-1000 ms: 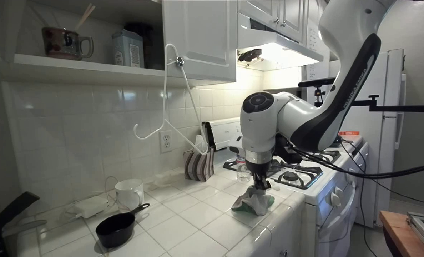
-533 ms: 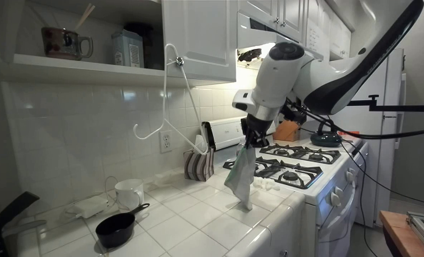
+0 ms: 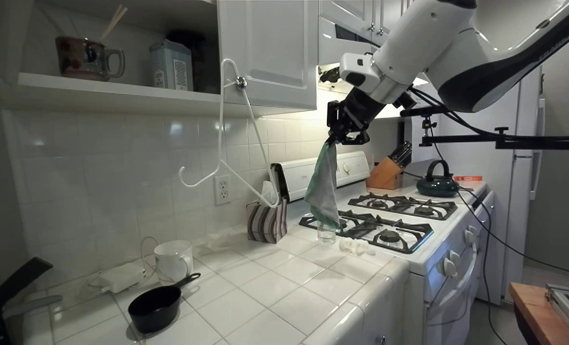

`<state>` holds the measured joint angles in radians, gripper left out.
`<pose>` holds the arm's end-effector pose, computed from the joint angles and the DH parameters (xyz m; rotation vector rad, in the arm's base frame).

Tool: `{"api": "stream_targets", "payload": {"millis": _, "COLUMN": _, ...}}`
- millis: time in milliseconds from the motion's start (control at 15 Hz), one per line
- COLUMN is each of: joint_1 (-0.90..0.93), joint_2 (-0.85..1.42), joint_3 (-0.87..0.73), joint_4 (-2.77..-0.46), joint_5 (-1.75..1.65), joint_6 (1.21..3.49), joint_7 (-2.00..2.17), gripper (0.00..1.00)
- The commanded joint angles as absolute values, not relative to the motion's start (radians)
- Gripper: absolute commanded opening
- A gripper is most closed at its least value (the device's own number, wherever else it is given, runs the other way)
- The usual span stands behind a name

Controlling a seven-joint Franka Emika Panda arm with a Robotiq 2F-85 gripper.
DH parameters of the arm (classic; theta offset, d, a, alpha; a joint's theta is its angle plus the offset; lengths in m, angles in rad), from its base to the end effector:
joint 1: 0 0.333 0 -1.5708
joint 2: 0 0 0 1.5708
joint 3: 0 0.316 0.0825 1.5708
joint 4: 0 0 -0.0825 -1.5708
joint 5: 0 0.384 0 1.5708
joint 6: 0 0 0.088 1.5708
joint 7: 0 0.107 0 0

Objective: Pick up the cloth and put it on the clothing hanger

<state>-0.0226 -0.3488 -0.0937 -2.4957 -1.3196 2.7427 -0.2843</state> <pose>0.4544 -0.0159 0.4546 1.8002 1.3304 0.3997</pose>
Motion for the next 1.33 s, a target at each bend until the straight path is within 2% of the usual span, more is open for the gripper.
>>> {"api": "stream_targets", "payload": {"millis": 0, "joint_1": -0.024, "joint_2": -0.357, "joint_3": -0.098, "joint_4": -2.500, "joint_5": -1.314, "joint_6": 2.754, "joint_7": -0.302, "gripper": 0.04}}
{"api": "stream_targets", "payload": {"millis": 467, "joint_1": -0.024, "joint_2": -0.358, "joint_3": -0.101, "joint_4": -2.510, "joint_5": -1.314, "joint_6": 2.760, "joint_7": -0.311, "gripper": 0.04}}
{"api": "stream_targets", "payload": {"millis": 600, "joint_1": -0.024, "joint_2": -0.359, "joint_3": -0.102, "joint_4": -2.503, "joint_5": -1.300, "joint_6": 2.761, "joint_7": -0.291, "gripper": 0.01}}
{"api": "stream_targets", "payload": {"millis": 933, "joint_1": -0.012, "joint_2": -0.364, "joint_3": -0.054, "joint_4": -2.422, "joint_5": -1.080, "joint_6": 2.558, "joint_7": -0.180, "gripper": 0.01}}
{"api": "stream_targets", "payload": {"millis": 1267, "joint_1": 0.012, "joint_2": -0.299, "joint_3": 0.031, "joint_4": -2.229, "joint_5": -0.908, "joint_6": 2.325, "joint_7": -0.040, "gripper": 0.01}}
